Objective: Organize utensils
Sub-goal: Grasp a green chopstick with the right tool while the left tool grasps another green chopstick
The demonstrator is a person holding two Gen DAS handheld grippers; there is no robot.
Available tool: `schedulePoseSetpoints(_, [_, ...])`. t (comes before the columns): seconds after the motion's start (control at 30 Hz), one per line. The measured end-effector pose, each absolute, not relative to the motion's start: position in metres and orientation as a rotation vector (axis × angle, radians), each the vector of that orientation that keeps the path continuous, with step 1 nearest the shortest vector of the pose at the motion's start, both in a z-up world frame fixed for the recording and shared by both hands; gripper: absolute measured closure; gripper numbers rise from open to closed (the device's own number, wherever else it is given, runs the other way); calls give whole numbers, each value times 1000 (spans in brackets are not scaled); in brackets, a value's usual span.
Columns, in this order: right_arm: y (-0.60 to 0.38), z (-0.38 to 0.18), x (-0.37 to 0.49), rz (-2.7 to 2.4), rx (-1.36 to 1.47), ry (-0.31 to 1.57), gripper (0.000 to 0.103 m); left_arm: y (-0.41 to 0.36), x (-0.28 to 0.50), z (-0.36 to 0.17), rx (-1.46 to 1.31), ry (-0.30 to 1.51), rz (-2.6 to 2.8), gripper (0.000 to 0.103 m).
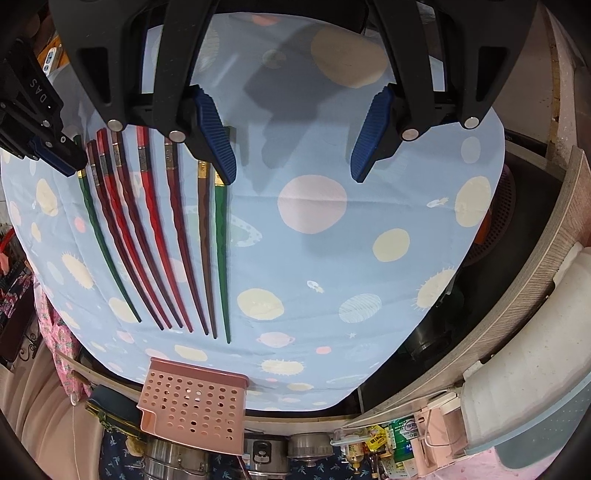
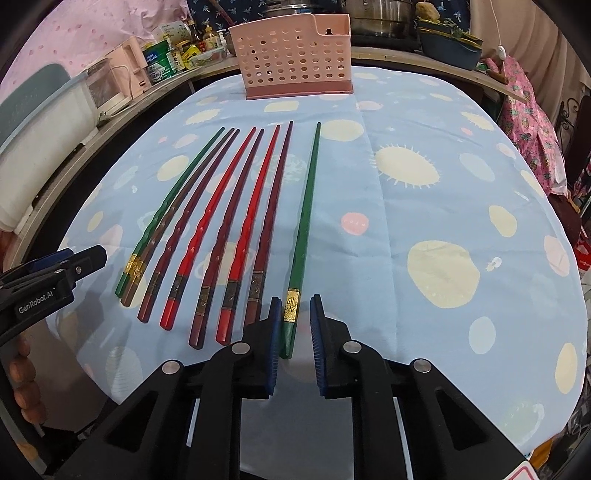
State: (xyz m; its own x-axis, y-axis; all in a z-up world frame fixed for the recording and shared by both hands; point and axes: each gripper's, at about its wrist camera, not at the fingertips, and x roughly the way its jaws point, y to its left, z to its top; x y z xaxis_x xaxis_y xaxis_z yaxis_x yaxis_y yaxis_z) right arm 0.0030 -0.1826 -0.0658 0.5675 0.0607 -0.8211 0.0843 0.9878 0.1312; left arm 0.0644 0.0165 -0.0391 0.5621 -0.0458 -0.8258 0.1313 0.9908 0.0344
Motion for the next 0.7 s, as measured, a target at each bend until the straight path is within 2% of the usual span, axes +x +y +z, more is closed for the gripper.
schedulePoseSetpoints(0.1, [-185,-66,2,-23,171,967,95,13,64,-40,99,973,-116,42])
schedulePoseSetpoints(0.7, [-187,-66,1,-26,169,964,96,3,66,-60,109,1020,-147,42])
